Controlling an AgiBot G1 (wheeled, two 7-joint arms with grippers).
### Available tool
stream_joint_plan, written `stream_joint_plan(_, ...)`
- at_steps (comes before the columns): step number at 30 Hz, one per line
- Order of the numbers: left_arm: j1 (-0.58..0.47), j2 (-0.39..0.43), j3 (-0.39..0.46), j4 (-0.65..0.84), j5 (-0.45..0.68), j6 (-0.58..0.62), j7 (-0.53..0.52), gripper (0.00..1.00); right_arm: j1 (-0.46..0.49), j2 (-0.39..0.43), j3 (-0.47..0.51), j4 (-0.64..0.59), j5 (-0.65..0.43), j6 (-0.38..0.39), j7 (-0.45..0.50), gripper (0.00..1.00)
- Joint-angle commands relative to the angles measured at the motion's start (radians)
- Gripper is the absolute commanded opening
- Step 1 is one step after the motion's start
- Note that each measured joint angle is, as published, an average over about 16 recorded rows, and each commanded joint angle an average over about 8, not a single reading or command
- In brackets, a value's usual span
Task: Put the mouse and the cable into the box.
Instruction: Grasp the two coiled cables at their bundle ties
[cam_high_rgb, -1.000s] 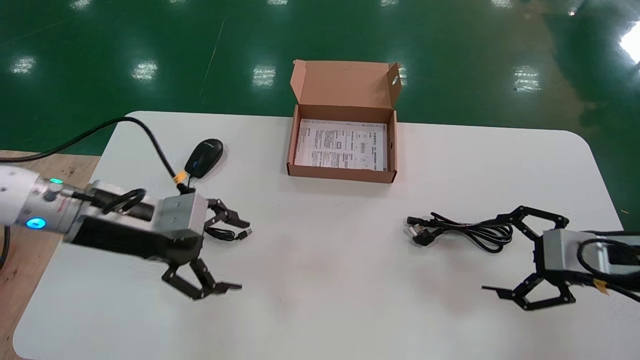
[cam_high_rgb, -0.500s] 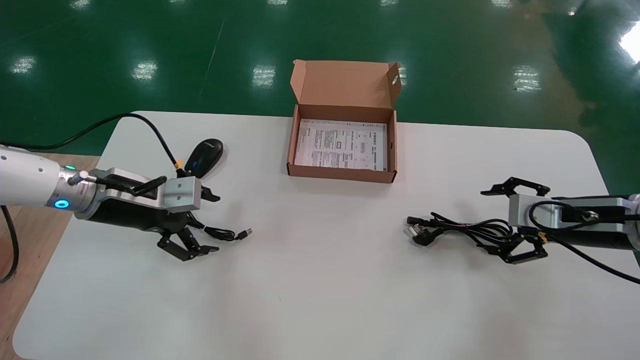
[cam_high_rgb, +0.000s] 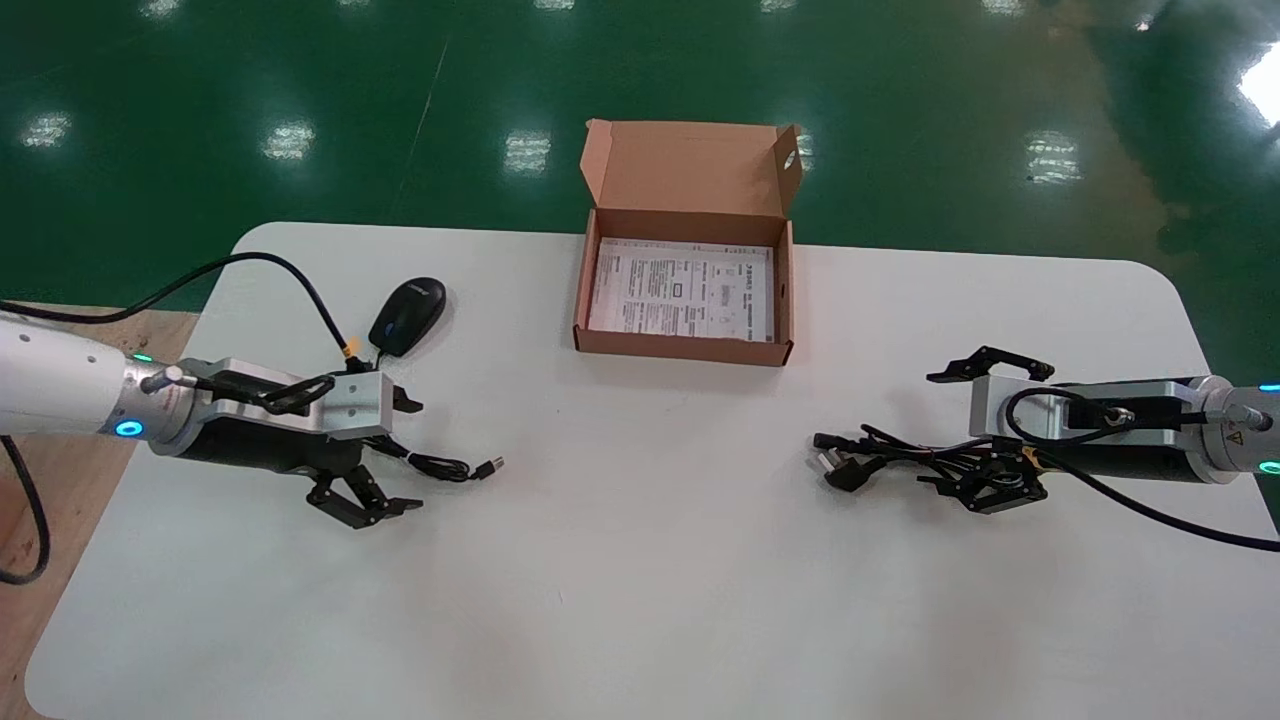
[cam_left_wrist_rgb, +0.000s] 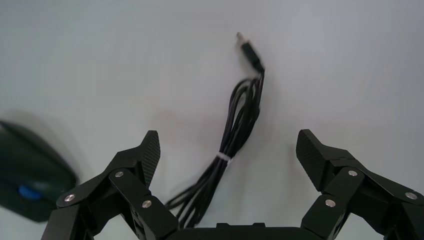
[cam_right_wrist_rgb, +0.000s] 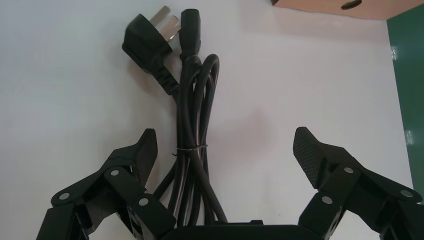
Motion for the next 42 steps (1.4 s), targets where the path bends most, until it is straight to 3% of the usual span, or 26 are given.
stream_joint_plan(1, 0.000, 0.003, -0.001, 0.020, -0.001, -0.011, 0.014, 1.00, 0.006, -0.009, -0.001, -0.019, -0.002, 0.003, -0.009, 1.00)
stream_joint_plan(4, 0.002, 0.006, -0.003, 0.035, -0.003, -0.031, 0.030, 0.97, 0.009, -0.017, -0.004, -0.037, -0.006, 0.014, -0.017, 1.00)
stream_joint_plan(5, 0.002, 0.008, -0.004, 0.040, -0.004, -0.038, 0.036, 0.85, 0.010, -0.020, -0.005, -0.043, -0.008, 0.018, -0.020, 0.96)
stream_joint_plan(12, 0.004, 0.015, -0.003, 0.059, -0.002, -0.073, 0.058, 0.00, 0.017, -0.031, -0.012, -0.068, -0.021, 0.039, -0.031, 0.10)
stream_joint_plan(13, 0.004, 0.015, -0.003, 0.058, -0.002, -0.074, 0.057, 0.00, 0.017, -0.031, -0.012, -0.068, -0.021, 0.040, -0.031, 0.01)
stream_joint_plan(14, 0.004, 0.015, -0.003, 0.057, -0.002, -0.074, 0.057, 0.00, 0.017, -0.031, -0.012, -0.067, -0.021, 0.039, -0.030, 0.00)
stream_joint_plan(42, 0.004, 0.010, -0.004, 0.045, -0.005, -0.054, 0.047, 0.00, 0.012, -0.024, -0.009, -0.052, -0.014, 0.028, -0.025, 0.00)
